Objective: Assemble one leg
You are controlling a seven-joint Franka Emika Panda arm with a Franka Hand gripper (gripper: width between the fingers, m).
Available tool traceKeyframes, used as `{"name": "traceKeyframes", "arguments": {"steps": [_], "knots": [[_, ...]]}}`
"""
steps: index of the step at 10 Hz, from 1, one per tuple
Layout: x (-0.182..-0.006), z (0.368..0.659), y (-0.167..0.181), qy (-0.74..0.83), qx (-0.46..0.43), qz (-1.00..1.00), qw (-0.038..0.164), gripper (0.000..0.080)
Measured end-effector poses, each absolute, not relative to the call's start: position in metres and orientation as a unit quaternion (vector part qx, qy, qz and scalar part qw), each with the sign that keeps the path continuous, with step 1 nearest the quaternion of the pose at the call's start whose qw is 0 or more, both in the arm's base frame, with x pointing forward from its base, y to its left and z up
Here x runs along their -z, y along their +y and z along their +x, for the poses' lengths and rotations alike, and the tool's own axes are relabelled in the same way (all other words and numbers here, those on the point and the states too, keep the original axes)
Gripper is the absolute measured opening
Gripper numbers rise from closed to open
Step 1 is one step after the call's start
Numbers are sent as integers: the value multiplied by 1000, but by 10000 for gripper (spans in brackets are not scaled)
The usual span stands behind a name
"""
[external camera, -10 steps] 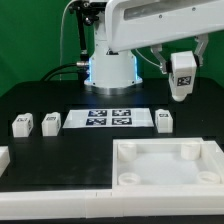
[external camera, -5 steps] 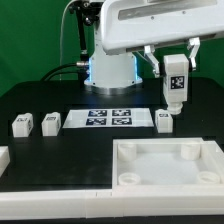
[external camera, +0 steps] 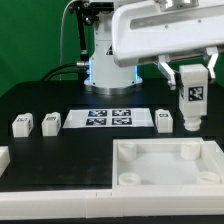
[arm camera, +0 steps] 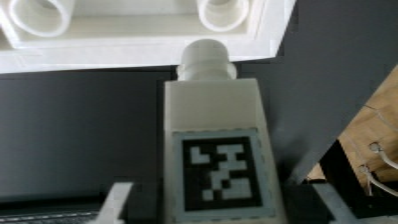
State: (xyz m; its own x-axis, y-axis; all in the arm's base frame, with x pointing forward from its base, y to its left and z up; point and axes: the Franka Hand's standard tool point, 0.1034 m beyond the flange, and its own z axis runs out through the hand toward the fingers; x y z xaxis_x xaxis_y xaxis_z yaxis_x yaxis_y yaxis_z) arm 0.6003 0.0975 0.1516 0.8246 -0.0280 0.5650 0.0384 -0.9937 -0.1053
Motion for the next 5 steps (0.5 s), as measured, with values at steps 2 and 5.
{"name": "traceKeyframes", "arguments": {"steps": [2,5], "knots": [[-134,609,94,3,290,-955,56,294],[-110,616,97,5,283,-957,58,294]]}}
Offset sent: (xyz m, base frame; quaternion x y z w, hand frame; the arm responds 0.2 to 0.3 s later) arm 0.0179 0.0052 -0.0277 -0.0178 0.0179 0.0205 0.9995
